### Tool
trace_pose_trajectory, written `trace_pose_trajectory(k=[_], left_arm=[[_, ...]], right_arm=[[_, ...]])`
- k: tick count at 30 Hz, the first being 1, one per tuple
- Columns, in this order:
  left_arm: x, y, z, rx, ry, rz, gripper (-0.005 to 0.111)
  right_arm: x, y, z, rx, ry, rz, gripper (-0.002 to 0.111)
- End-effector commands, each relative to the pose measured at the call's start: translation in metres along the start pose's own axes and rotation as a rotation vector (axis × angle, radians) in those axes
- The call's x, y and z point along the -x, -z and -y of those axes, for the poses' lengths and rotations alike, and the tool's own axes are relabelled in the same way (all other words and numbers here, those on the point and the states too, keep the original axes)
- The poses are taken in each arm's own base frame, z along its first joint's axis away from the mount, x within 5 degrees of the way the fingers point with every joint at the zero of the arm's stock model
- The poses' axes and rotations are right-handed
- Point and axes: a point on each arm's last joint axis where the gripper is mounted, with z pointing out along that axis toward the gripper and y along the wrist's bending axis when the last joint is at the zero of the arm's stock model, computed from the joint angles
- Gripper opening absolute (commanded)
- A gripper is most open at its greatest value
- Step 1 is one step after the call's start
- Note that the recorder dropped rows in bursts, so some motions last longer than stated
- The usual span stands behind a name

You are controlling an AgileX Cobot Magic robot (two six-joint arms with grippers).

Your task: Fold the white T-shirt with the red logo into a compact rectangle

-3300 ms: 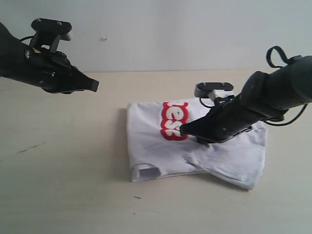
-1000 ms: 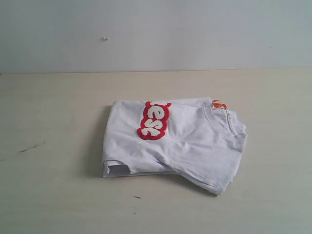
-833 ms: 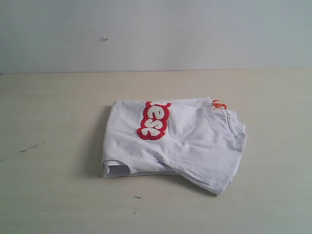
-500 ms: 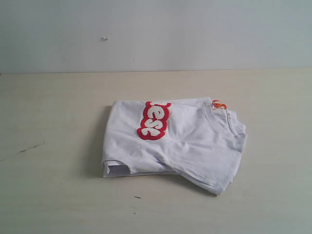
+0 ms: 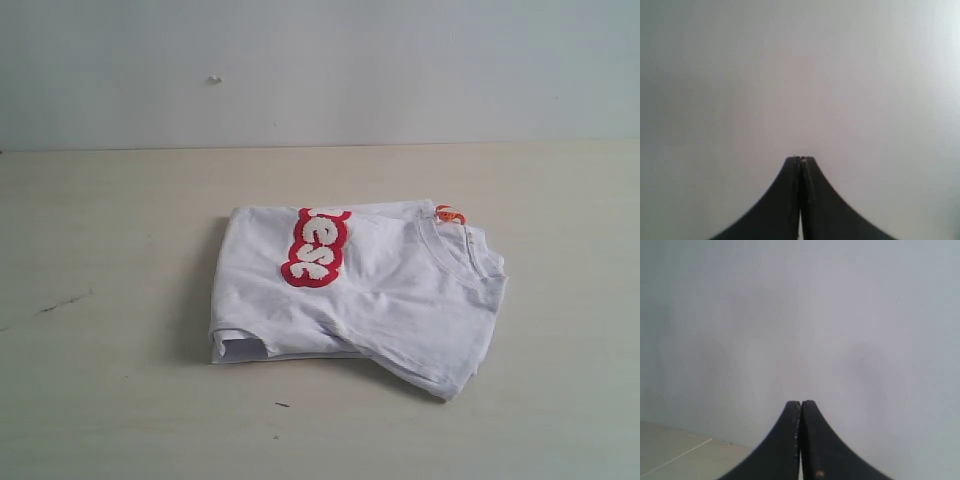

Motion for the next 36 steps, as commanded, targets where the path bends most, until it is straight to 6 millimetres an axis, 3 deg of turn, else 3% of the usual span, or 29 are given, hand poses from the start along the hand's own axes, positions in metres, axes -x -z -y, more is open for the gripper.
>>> trace_pose_trajectory(k=[1, 10, 13, 19, 36], left_arm=[[-0.002, 0.004, 0.0, 0.01, -0.045, 0.002, 0.0], [0.007, 0.027, 0.005, 0.259, -0.264, 0.081, 0.0], [0.008, 0.032, 0.005, 0.319, -0.412, 0.076, 0.0], [0.006, 0.031, 0.005, 0.328, -0.431, 0.065, 0.0], [-0.056, 0.022, -0.009, 0.318, -0.397, -0.128, 0.0]], right_arm=[[-0.001, 0.001, 0.0, -0.003, 0.002, -0.002, 0.0], [-0.001, 0.001, 0.0, -0.003, 0.002, 0.0, 0.0], [-0.001, 0.001, 0.0, -0.003, 0.002, 0.0, 0.0], [-0.001, 0.001, 0.0, -0.003, 0.002, 0.0, 0.0], [-0.001, 0.001, 0.0, -0.003, 0.002, 0.0, 0.0]])
